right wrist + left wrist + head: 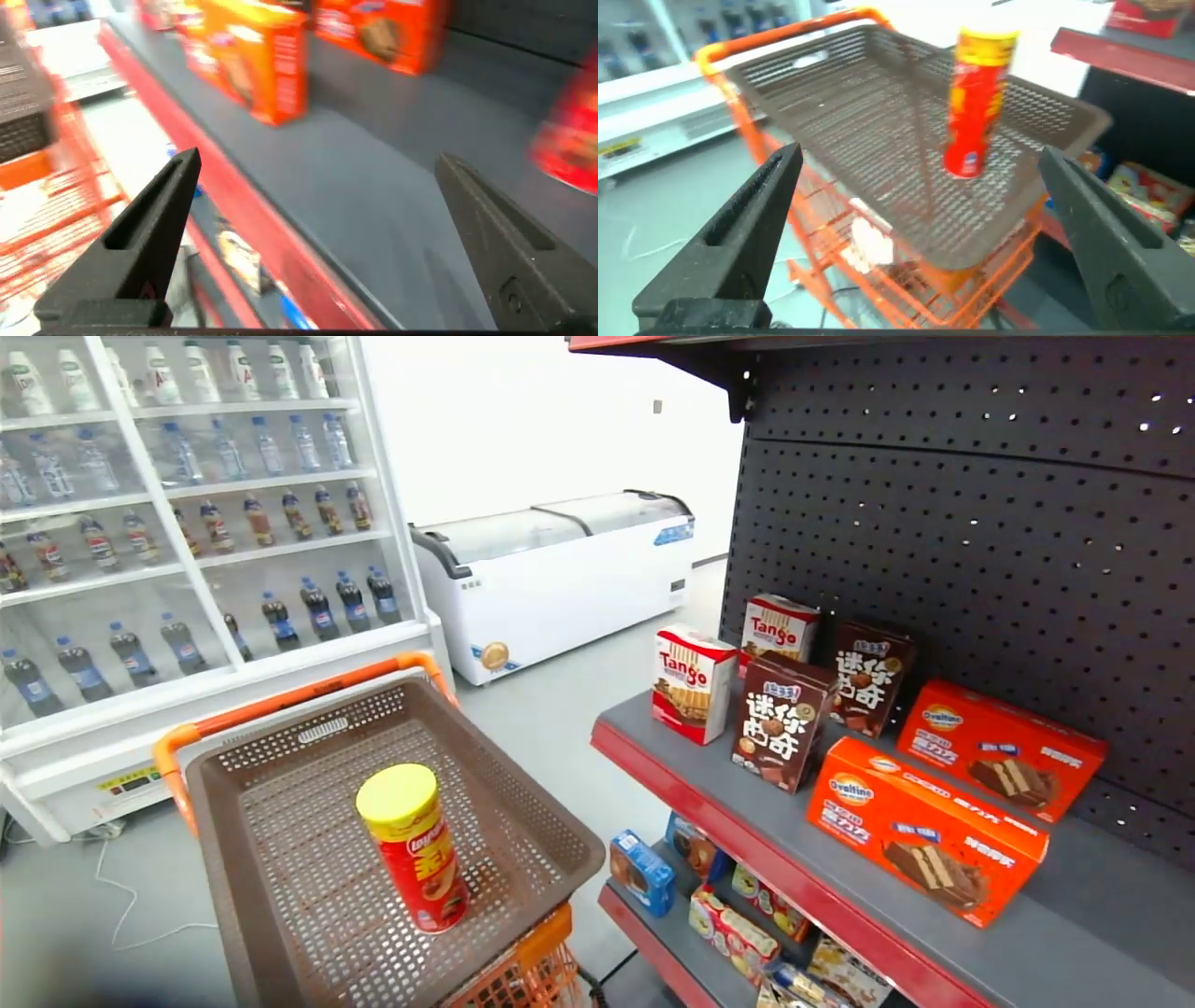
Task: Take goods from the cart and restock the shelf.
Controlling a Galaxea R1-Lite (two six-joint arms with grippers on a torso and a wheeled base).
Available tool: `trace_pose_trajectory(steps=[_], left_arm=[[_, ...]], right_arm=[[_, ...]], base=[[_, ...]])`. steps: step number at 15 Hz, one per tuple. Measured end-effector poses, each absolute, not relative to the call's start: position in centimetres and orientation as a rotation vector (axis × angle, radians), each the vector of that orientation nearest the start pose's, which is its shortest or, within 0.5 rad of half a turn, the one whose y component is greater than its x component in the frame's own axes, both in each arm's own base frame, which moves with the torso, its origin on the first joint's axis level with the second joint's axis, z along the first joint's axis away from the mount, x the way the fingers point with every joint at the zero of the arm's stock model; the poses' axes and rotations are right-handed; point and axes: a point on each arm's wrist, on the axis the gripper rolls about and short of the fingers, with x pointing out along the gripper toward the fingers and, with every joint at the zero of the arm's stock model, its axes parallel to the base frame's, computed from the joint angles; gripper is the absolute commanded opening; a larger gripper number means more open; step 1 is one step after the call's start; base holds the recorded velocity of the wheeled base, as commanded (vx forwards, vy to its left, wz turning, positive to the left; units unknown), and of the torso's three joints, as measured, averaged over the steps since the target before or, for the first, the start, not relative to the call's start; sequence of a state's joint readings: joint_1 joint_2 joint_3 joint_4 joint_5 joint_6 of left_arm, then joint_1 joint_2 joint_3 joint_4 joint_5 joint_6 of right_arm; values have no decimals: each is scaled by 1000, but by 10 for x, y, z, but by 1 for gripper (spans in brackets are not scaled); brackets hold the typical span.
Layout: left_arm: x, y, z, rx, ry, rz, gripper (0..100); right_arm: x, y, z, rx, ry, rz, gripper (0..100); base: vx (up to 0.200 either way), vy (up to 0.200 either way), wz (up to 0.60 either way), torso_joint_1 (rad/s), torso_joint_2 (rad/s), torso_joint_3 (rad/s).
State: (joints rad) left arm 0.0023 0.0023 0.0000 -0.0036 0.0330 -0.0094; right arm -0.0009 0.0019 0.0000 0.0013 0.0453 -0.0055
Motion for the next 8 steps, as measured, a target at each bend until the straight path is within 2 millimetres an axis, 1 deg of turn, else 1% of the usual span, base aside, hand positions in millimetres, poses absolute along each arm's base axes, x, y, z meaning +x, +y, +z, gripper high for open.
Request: trace_pose_trajectory(steps=[1,2,4,6,7,8], left_arm=[[-23,1,76,-7,-3,43,100],[-24,1,83,0,-23,39,100],[-29,1,109,39,-48,13,100],[-30,1,150,89,-31,-10,100],[-25,1,172,108,5,-22,100],[-16,1,190,120,48,-30,100]], right_arm=[[-23,1,76,-5,2,44,100],[-23,1,75,-6,4,45,100],[-23,1,75,-5,3,44,100],[-23,1,75,-6,3,45,100],[-23,1,75,-6,3,45,100],[-23,1,75,-5,3,45,100]], base=[[0,0,0,0,0,0],[0,0,0,0,0,0],[0,0,0,0,0,0],[0,0,0,0,0,0],[0,0,0,0,0,0],[0,0,0,0,0,0]])
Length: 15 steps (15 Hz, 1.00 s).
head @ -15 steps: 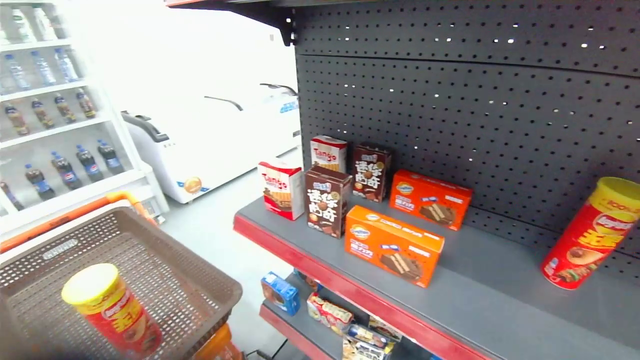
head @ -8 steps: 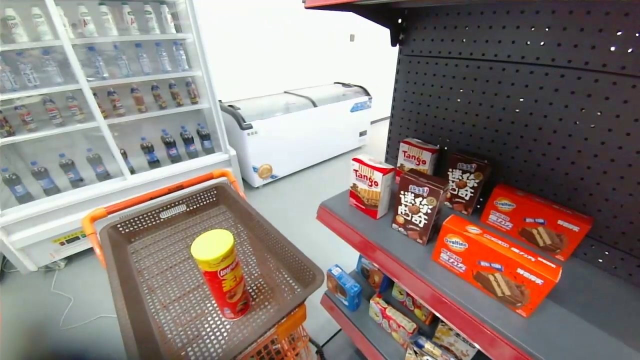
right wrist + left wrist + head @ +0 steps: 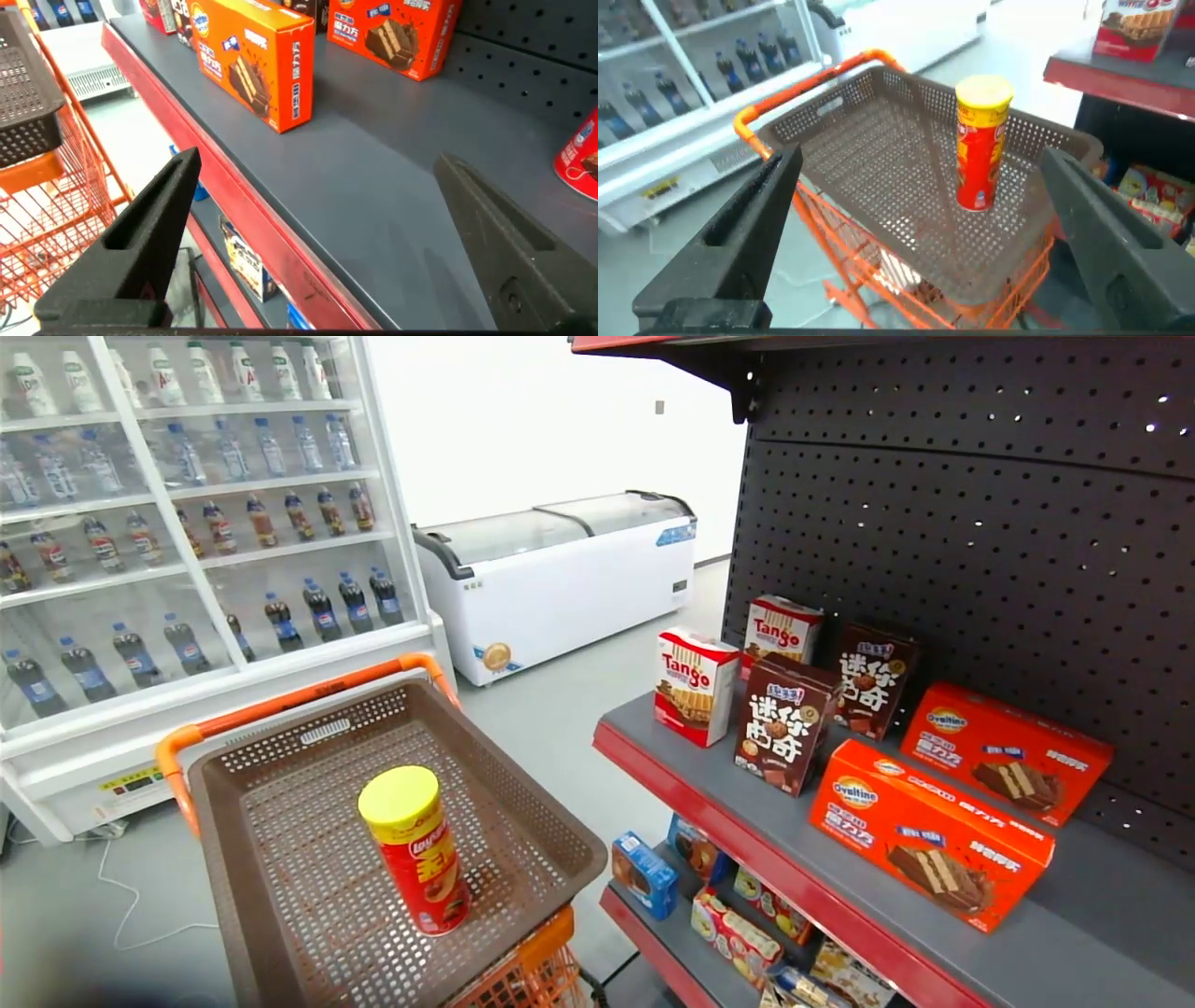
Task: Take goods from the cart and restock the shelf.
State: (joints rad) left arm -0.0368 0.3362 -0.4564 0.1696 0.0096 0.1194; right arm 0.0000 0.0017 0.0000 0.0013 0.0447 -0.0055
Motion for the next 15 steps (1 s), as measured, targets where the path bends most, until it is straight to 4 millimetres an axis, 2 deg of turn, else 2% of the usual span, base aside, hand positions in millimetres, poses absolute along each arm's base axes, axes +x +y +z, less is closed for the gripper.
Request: trace_pose_trajectory(steps=[2,4,7,10,12,15], left_arm=[[15,0,220,143,177,-49,100],[51,-3,229,150,317,-84,100],[97,-10,217,135,512,-220,100],[136,-17,202,117,529,-329,100],[152,-21,188,116,550,-348,100],[163,-24,169,117,604,-357,100]], right_arm=[[-23,1,75,-6,3,45,100],[-23,1,75,-6,3,45,100],[-23,1,75,-5,3,45,100],[-23,1,75,-5,3,45,100],[-23,1,75,-6,3,44,100],[-23,1,75,-5,3,45,100]], base=[[0,0,0,0,0,0],[0,0,0,0,0,0],[0,0,0,0,0,0],[0,0,0,0,0,0],[0,0,0,0,0,0],[0,0,0,0,0,0]])
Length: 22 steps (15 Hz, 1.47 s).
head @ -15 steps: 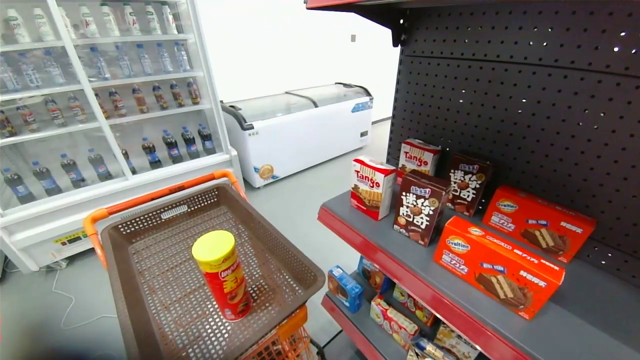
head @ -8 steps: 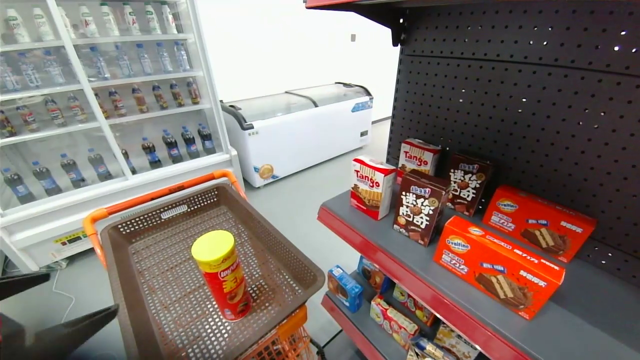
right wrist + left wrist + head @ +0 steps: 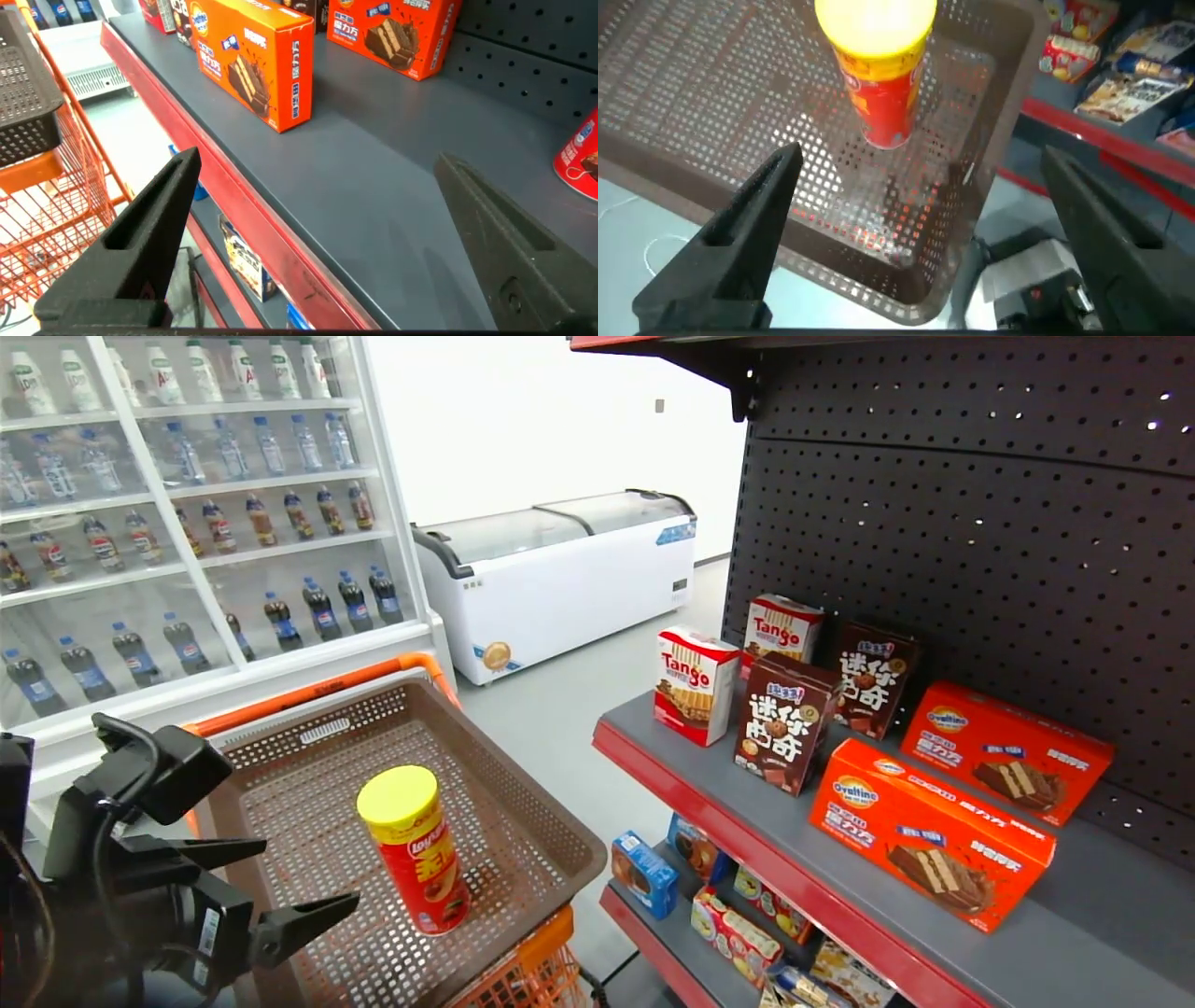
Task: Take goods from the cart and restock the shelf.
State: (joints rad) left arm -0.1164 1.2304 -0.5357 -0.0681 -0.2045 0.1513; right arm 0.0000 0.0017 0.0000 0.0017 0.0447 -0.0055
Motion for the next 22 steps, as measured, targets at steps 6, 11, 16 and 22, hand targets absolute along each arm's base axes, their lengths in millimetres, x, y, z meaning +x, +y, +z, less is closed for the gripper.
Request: trace_pose_trajectory(steps=[6,11,16,22], left_arm=[[186,-27,139,123,601,-349,100],[208,-26,124,118,599,-329,100],[228,-27,110,115,565,-325,100],[243,-30,91,116,546,-327,100]], right_arm=[[-23,1,75,-5,3,45,100],[-23,1,75,-6,3,45,100],[-23,1,75,-5,3,44,100],[-23,1,75,-5,3,44,100]], base=[[0,0,0,0,0,0],[0,0,0,0,0,0],[0,0,0,0,0,0],[0,0,0,0,0,0]])
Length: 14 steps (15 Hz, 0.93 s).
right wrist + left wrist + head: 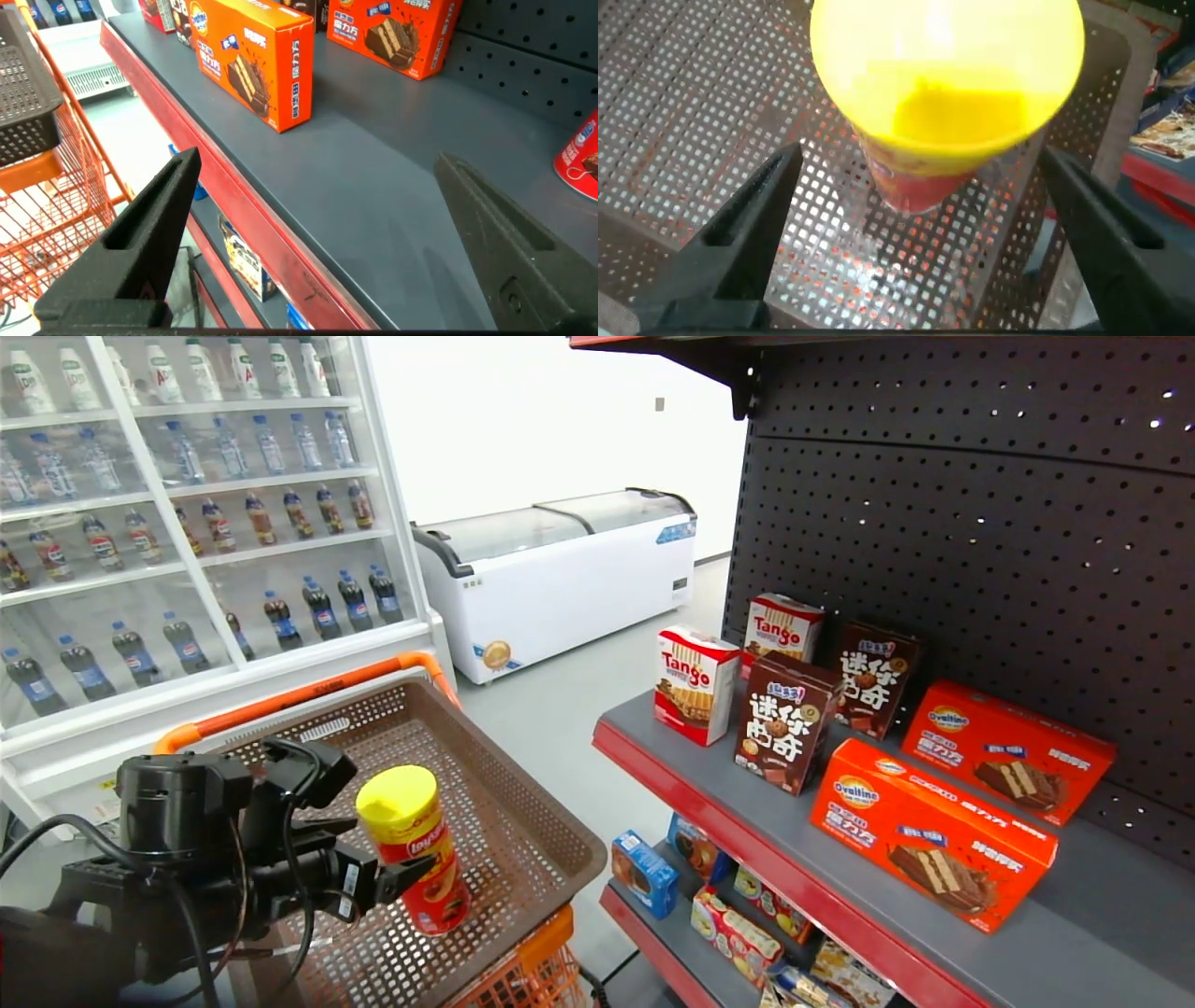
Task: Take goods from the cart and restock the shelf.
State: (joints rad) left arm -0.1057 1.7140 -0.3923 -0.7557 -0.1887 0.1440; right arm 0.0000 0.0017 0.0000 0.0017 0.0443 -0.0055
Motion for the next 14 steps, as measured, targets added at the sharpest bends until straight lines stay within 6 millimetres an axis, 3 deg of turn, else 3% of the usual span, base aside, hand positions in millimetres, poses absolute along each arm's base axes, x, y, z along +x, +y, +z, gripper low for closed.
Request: trace_pose_trajectory(steps=[14], left_arm=[[270,-50,52,153,413,-325,100]], right_arm=[[-23,1,75,-6,3,45,100]], base=[[0,0,0,0,0,0]])
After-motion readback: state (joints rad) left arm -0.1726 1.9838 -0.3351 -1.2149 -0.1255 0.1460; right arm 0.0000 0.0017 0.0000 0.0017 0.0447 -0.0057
